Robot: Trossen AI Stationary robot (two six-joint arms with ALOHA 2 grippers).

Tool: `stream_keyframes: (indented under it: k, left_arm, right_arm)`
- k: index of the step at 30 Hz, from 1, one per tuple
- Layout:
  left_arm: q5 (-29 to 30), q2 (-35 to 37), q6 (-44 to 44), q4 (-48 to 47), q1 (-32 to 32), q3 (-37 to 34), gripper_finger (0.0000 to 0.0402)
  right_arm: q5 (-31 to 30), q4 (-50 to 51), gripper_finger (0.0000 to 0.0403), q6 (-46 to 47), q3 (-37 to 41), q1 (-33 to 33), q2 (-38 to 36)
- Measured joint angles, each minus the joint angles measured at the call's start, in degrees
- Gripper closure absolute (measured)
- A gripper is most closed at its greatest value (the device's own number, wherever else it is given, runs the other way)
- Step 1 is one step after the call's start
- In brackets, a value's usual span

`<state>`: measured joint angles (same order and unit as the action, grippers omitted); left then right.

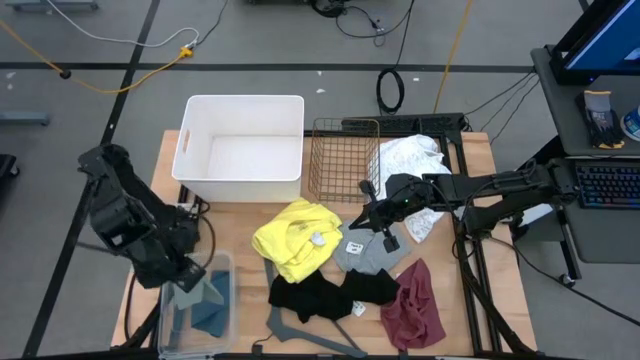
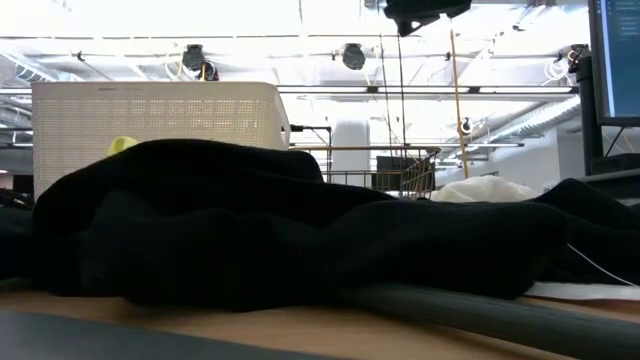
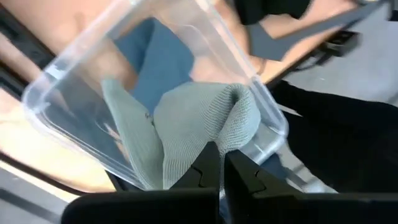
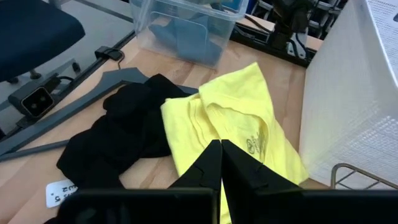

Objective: Pick & Place Cloths
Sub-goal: Put the gray sock into the transparent bin

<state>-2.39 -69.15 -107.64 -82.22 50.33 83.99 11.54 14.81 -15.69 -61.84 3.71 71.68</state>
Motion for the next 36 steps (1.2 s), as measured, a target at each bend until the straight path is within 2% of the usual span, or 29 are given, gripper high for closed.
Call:
stream_keyframes:
  k: [10,16,21,29,36]
  left_arm:
    - [1.0,-8.9,2.1,-7.5,0.0,0.0,0.0401]
    - [5.3,-14.1,2.3,-7.7,0.0,0.0,0.0401]
    - [5.5,-18.5,2.3,-7.8,0.0,0.0,0.0401]
    - [-2.1,-25.5,3.5,-7.7,0.1,0.0,0.0401]
    - [-3.6,-29.7,3.6,-5.8,1.2,0.0,0.0401]
  right_arm:
    - [-1.2,0.0,0.0403,0.0,0.0,0.0,0.0]
    - [-1.2,0.0,0.0403,0.0,0.0,0.0,0.0]
    - [-1.2,0.0,0.0403,0.0,0.0,0.0,0.0]
    - [-1.1,0.0,0.0403,0.0,0.0,0.0,0.0]
    - [-1.0,0.0,0.0403,0.0,0.0,0.0,0.0]
